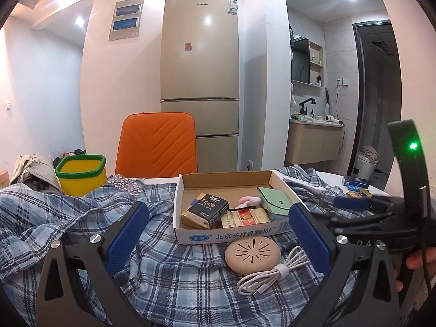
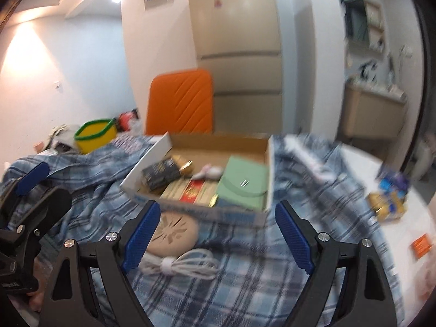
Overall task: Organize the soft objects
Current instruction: 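Withdraw both tools from the box back over the shirt, then lower the right tool onto the coiled white cable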
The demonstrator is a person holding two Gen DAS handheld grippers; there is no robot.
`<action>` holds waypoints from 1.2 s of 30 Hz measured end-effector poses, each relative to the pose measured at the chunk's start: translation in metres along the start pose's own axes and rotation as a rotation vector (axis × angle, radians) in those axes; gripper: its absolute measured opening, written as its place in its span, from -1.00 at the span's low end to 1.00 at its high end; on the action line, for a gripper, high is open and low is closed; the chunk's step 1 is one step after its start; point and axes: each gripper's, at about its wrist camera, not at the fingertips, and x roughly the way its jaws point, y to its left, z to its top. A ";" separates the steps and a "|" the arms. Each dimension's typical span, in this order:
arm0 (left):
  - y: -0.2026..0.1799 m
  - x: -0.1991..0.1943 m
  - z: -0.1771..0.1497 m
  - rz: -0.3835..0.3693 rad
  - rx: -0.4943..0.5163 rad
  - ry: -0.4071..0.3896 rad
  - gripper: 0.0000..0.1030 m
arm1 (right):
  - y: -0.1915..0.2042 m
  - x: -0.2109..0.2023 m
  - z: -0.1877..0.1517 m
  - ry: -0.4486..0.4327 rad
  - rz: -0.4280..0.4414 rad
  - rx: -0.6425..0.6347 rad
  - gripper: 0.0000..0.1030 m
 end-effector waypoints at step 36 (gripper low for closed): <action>-0.002 -0.004 0.000 0.024 0.009 -0.024 0.99 | 0.018 0.033 -0.027 0.311 0.246 0.022 0.02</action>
